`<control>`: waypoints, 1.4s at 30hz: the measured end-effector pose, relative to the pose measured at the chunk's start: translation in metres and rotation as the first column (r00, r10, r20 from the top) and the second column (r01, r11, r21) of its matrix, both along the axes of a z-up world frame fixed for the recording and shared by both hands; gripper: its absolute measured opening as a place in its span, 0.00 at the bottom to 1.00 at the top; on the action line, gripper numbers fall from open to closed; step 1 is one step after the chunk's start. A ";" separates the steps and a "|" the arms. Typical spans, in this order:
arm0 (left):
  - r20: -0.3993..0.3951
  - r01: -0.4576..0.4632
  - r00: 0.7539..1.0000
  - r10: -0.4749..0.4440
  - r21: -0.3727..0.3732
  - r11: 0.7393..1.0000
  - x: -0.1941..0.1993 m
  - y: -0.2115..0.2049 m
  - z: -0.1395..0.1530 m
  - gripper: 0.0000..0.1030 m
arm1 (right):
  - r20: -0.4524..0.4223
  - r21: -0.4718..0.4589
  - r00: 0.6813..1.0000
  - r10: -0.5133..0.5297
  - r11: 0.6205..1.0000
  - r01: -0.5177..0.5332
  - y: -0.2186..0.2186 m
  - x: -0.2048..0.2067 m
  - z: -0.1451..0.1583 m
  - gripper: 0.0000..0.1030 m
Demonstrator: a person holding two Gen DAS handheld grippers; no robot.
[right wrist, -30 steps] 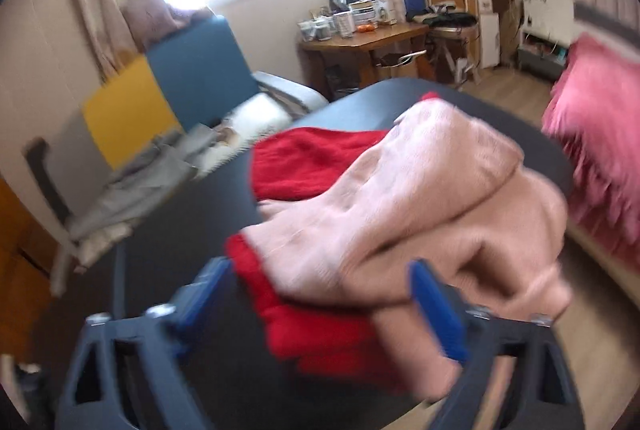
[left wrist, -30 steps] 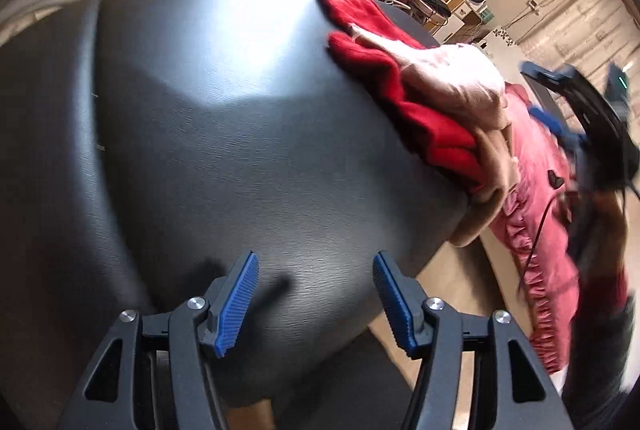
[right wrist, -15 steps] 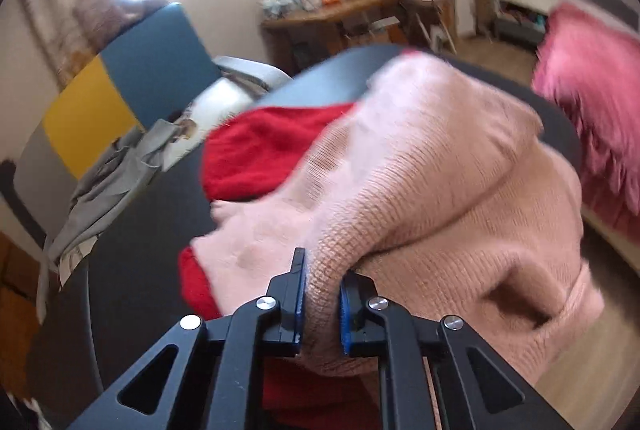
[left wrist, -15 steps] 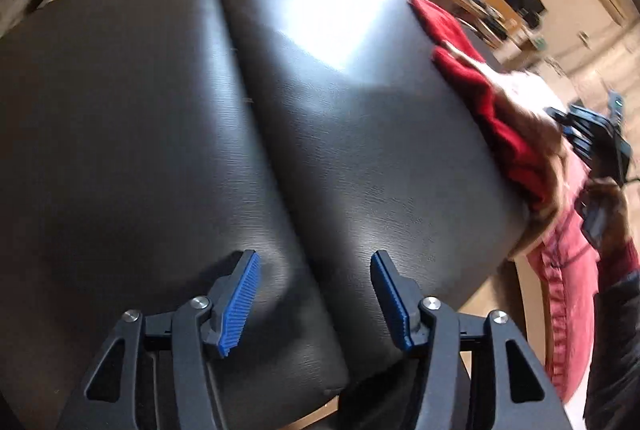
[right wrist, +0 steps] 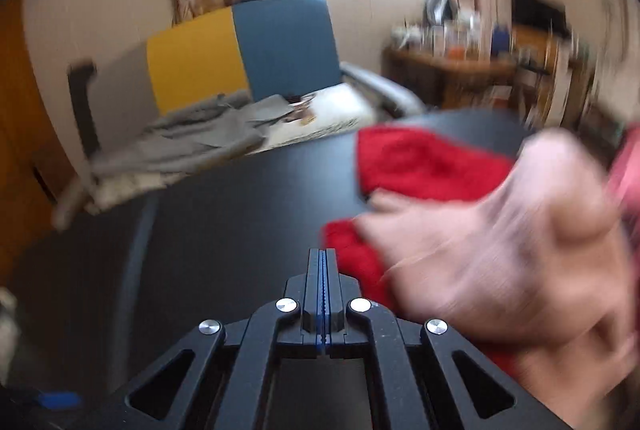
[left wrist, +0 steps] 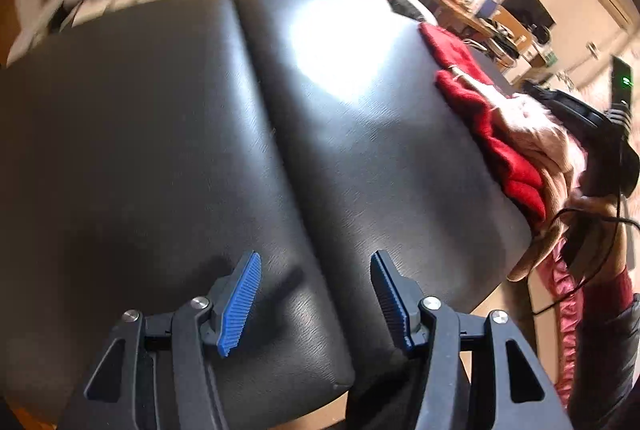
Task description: Fold clothes
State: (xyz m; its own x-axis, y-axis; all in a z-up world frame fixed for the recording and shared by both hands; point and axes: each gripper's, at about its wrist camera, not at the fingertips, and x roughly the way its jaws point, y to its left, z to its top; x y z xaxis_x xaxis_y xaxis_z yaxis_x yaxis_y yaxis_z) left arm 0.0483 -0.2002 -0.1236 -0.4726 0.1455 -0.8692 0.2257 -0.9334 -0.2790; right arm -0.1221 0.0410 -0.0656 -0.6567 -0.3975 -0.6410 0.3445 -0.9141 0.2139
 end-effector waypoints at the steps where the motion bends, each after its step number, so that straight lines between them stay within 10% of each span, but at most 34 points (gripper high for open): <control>1: -0.018 0.011 1.000 -0.011 -0.013 1.000 -0.001 0.004 0.004 0.57 | 0.025 -0.045 1.000 -0.002 0.999 0.003 0.006 0.004 -0.002 0.00; 7: -0.033 0.064 0.997 -0.064 -0.011 0.998 -0.005 0.019 0.012 0.57 | 0.232 -0.405 0.973 -0.007 0.908 0.103 0.116 0.035 -0.023 0.08; 11: -0.017 0.074 0.997 -0.074 0.019 0.997 -0.013 0.031 0.004 0.57 | 0.375 -0.702 0.915 -0.148 0.600 0.385 0.251 0.068 -0.056 0.88; 13: -0.009 0.079 0.997 -0.079 0.024 0.997 -0.018 0.038 0.000 0.57 | 0.427 -0.757 0.884 -0.189 0.461 0.464 0.295 0.084 -0.075 0.90; 17: 0.004 0.104 0.995 -0.103 -0.005 0.995 -0.023 0.046 -0.003 0.57 | 0.509 -0.748 0.818 -0.270 0.332 0.575 0.334 0.099 -0.100 0.90; 21: 0.000 0.111 0.994 -0.112 -0.039 0.993 -0.024 0.049 0.001 0.57 | 0.599 -0.612 0.677 -0.428 0.300 0.732 0.359 0.110 -0.122 0.90; 25: 0.008 0.110 0.994 -0.109 -0.040 0.993 -0.024 0.049 0.000 0.57 | 0.605 -0.581 0.617 -0.504 0.251 0.774 0.375 0.105 -0.135 0.91; 28: 0.018 0.113 0.994 -0.112 -0.041 0.993 -0.023 0.050 -0.002 0.57 | 0.574 -0.591 0.640 -0.510 0.283 0.756 0.378 0.090 -0.135 0.89; 31: 0.028 0.116 0.993 -0.115 -0.042 0.992 -0.022 0.052 -0.005 0.57 | 0.512 -0.522 0.681 -0.524 0.439 0.731 0.358 0.068 -0.116 0.37; 39: 0.032 0.126 0.992 -0.125 -0.041 0.991 -0.021 0.055 -0.005 0.57 | 0.412 -0.533 0.725 -0.552 0.499 0.683 0.340 0.065 -0.074 0.12; 42: -0.023 0.154 0.988 -0.155 -0.044 0.987 -0.029 0.058 0.012 0.57 | 0.239 -0.539 0.827 -0.509 0.639 0.548 0.311 0.052 -0.013 0.11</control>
State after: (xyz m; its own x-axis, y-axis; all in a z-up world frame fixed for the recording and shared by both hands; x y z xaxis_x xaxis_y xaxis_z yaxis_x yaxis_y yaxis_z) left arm 0.0188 -0.1425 -0.1118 -0.4700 0.1824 -0.8636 0.0706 -0.9675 -0.2428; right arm -0.0698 0.3523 -0.0787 -0.8392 -0.2899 -0.4601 -0.1902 -0.6362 0.7477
